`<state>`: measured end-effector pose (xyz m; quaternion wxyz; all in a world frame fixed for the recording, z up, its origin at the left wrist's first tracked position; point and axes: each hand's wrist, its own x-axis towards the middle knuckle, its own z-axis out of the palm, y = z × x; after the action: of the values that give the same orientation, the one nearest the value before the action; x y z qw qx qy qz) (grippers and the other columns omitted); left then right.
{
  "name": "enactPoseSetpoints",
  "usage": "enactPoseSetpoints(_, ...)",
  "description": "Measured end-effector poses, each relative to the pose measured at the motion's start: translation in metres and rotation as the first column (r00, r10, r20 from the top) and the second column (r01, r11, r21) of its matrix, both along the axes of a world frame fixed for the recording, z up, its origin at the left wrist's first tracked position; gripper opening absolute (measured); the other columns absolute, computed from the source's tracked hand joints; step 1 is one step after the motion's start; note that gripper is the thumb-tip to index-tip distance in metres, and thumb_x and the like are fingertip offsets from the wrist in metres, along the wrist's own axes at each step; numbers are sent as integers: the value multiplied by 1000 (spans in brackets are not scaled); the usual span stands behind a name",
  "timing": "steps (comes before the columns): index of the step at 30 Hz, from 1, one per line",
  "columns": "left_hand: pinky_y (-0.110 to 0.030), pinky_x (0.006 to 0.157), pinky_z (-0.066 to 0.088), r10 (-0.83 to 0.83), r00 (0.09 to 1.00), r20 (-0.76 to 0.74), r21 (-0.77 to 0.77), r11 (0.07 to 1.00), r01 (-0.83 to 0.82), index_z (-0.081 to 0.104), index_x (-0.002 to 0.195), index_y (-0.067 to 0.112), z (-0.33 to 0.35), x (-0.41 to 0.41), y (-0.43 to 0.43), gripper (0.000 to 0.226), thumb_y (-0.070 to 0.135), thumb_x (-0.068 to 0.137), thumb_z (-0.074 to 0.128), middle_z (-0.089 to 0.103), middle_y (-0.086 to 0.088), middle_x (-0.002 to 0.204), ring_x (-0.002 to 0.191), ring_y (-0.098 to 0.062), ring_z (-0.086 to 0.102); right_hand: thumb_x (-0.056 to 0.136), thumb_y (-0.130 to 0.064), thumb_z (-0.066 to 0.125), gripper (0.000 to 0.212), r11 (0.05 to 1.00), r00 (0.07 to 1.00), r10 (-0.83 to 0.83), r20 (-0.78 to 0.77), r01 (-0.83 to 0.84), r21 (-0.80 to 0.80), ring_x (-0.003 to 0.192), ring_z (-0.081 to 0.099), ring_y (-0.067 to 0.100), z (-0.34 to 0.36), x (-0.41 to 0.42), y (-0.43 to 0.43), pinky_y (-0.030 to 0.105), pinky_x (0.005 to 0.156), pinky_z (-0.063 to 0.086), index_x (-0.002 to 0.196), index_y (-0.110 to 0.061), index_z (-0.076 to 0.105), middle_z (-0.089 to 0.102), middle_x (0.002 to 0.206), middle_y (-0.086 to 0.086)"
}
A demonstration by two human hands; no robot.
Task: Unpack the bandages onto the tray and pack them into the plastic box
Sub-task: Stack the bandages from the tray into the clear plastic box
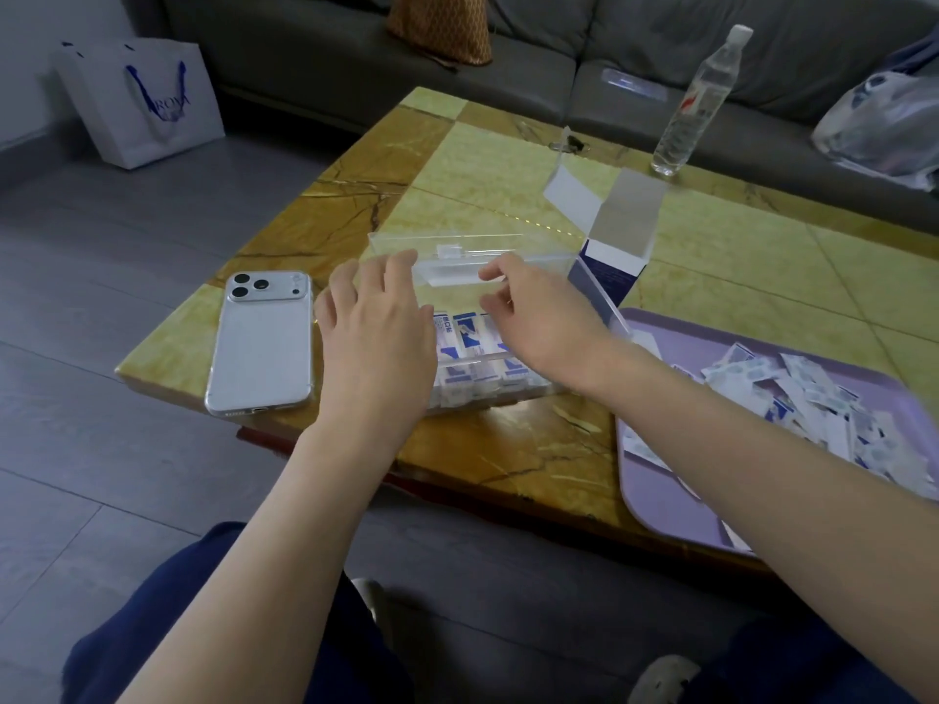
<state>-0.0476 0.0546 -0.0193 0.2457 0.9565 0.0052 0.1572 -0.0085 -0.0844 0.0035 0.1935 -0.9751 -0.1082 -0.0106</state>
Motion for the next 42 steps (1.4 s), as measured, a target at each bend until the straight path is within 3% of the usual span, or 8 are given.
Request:
enactPoseSetpoints(5, -35, 102, 25, -191, 937, 293, -12, 979, 203, 54, 122, 11, 7, -9, -44, 30, 12, 92, 51, 60, -7, 113, 118, -28, 46, 93, -11, 51, 19, 984, 945, -31, 325, -28, 174, 82, 43, 12, -5, -26, -48, 27, 76, 41, 111, -8, 55, 43, 95, -4)
enactPoseSetpoints(9, -30, 82, 33, -415, 842, 343, 21, 900, 435, 61, 106, 10, 5, -13, -88, 23, 12, 87, 47, 62, -5, 97, 94, -25, 52, 91, -10, 51, 18, 976, 911, -165, 378, 95, 196, 82, 43, 14, -16, -39, -101, 20, 70, 35, 108, -6, 54, 43, 92, -2)
enactPoseSetpoints(16, -41, 91, 37, -634, 768, -85, 228, 739, 635, 52, 123, 11, -23, -16, -145, 32, 17, 92, 50, 56, -10, 116, 109, -32, 49, 91, -32, 54, 49, 874, 885, -465, 30, 464, -141, 120, 40, 37, -47, -46, -187, 42, 97, 33, 131, -7, 41, 44, 131, 20)
enactPoseSetpoints(19, -38, 106, 24, -618, 732, -288, 307, 664, 682, 31, 140, 16, -35, -15, -157, 46, 28, 97, 41, 39, -7, 139, 129, -28, 32, 90, -50, 50, 67, 796, 800, -586, -131, 537, -280, 122, 38, 40, -54, -51, -214, 43, 95, 35, 137, -5, 31, 39, 134, 23)
enactPoseSetpoints(22, -39, 110, 20, -606, 704, -370, 341, 616, 710, 29, 139, 15, -40, -15, -167, 50, 35, 96, 43, 34, -8, 142, 134, -28, 24, 86, -55, 53, 71, 814, 778, -581, -240, 551, -183, 115, 44, 37, -64, -50, -232, 38, 77, 36, 127, 0, 35, 44, 128, 22)
enactPoseSetpoints(26, -44, 115, 5, -558, 720, -413, 341, 639, 690, 26, 141, 15, -40, -11, -177, 54, 38, 95, 43, 29, -9, 147, 141, -30, 12, 82, -45, 65, 67, 870, 841, -484, -240, 492, -30, 104, 51, 30, -66, -49, -232, 32, 69, 34, 126, -4, 36, 52, 118, 11)
enactPoseSetpoints(33, -38, 113, 17, -522, 752, -403, 251, 727, 639, 8, 149, 14, -39, -3, -193, 74, 42, 93, 48, 32, -10, 145, 136, -27, 24, 72, -8, 77, 79, 908, 920, -315, -233, 364, 207, 117, 51, 22, -56, -40, -223, 29, 94, 41, 137, -13, 34, 51, 134, 8)
enactPoseSetpoints(42, -44, 106, 26, -506, 790, -346, 204, 781, 590, 20, 143, 18, -42, 6, -209, 62, 45, 93, 45, 38, -5, 136, 128, -26, 34, 74, -3, 70, 60, 886, 929, -326, -174, 364, 287, 84, 58, 17, -52, -43, -226, 12, 55, 40, 127, -21, 47, 65, 102, 1)
